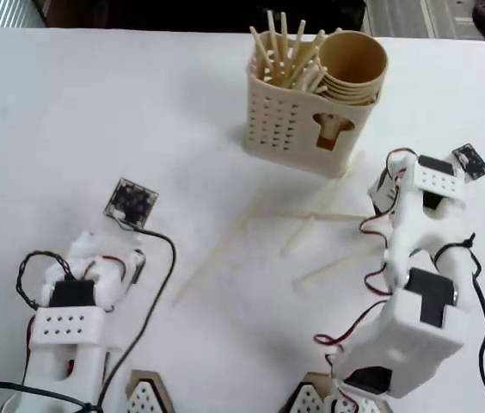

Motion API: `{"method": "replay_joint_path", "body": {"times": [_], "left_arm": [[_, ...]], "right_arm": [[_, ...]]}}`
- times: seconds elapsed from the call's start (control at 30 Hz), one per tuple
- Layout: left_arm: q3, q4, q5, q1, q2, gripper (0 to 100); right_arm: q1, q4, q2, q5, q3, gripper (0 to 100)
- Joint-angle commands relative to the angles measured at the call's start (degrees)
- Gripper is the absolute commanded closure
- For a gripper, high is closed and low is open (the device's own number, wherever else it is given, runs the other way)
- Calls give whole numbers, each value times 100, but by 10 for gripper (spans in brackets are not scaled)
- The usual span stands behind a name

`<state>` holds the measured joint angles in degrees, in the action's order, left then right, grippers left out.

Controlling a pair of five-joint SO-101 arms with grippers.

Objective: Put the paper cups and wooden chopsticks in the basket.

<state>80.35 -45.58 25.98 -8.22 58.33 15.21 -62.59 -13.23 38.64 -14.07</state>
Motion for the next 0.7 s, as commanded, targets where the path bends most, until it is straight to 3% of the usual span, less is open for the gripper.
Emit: {"method": "replay_joint_path", "body": {"times": [0.0,0.37,0.57,0.67], "left_arm": [[0,97,88,-13,145,854],[0,97,88,-13,145,854],[0,97,88,-13,145,854],[0,97,88,-13,145,854]], "right_arm": [[57,40,-215,149,563,697],[84,-251,-1481,176,1301,711],[321,-470,-1684,-316,1705,966],[435,-488,-1666,-536,1714,973]]}}
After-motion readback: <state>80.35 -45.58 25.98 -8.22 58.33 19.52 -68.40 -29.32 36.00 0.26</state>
